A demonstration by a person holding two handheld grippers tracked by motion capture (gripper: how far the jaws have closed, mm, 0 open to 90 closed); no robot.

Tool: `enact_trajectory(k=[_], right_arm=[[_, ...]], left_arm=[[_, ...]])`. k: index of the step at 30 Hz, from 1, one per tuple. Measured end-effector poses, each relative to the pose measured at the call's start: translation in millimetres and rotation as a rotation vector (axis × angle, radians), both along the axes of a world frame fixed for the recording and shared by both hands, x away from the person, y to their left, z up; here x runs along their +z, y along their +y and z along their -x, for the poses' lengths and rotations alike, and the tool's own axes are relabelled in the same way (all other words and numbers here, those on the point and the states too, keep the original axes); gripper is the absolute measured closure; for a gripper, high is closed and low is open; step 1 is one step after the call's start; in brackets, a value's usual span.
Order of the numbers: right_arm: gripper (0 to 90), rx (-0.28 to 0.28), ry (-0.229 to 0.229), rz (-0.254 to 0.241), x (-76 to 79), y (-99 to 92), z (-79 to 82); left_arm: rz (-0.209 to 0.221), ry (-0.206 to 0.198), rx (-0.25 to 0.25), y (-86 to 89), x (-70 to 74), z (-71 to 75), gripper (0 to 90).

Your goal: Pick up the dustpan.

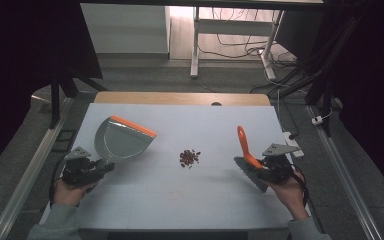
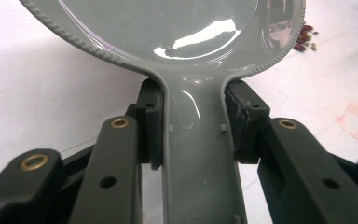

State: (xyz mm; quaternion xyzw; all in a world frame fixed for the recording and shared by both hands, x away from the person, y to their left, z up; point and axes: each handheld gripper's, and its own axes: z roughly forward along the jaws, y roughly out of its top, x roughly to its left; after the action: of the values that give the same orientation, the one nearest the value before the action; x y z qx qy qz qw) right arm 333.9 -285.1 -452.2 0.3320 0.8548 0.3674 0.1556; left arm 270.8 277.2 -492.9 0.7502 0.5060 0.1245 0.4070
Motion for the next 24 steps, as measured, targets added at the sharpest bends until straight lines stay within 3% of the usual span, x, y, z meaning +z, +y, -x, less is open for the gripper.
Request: enact_trajectory(k=[7,20,24], right_arm=[[70.2,0.0,-0.002,-0.001,0.3,0.1,-0.3],[70.2,-0.002,0.001,-0.004,-0.3,-0.8,-1.1],[70.3,0.004,0.005,0.002,-1.3,0.4,-0.6]], left_arm=[[0.001,0.007,-0.074,-6.1,-0.2,-0.5,61.8],[-0.007,-0.03,-0.25,-17.8,4.9,3.8,61.8],[-0.015,-0.003,-0.304,-23.2,5.5,4.3,61.8]])
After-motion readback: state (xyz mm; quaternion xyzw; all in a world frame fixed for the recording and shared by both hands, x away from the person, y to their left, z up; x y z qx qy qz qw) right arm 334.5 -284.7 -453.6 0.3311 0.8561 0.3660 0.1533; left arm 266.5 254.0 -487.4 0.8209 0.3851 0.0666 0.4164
